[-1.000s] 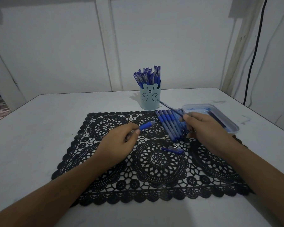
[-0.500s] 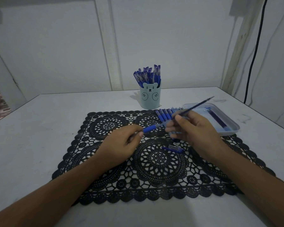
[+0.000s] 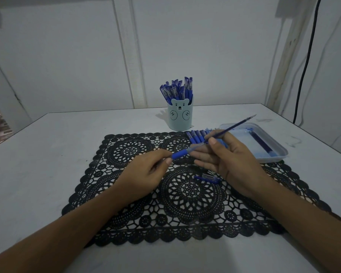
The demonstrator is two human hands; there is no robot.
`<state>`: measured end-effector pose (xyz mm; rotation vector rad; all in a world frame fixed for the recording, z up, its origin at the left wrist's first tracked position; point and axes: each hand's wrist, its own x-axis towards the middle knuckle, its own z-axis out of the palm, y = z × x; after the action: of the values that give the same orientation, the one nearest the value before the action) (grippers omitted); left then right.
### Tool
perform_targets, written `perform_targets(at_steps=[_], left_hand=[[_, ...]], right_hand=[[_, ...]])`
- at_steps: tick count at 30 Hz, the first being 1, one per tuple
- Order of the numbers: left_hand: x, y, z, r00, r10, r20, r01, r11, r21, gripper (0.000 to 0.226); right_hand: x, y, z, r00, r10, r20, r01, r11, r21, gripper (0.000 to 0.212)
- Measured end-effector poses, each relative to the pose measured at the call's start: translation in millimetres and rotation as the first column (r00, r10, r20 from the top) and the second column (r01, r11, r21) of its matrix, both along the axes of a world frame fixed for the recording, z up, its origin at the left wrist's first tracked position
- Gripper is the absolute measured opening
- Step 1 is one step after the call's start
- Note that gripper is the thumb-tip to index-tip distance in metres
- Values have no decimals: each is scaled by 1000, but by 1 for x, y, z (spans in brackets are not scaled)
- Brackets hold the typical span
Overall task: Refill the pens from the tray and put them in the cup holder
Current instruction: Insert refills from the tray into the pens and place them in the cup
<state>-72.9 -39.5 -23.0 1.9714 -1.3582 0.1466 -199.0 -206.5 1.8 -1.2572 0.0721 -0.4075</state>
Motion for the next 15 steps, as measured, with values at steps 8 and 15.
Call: perform_targets(at_steps=[8,15], left_hand=[[-2,-1,0,999,-33,15,33,999,16,19],[0,0,0,1000,-22,-22,22,1000,7,14]], right_hand=[[-3,7,-5,986,-92,-138,16,881,-473,28],[-4,0,2,957,-283,61,289,945,-156,11]])
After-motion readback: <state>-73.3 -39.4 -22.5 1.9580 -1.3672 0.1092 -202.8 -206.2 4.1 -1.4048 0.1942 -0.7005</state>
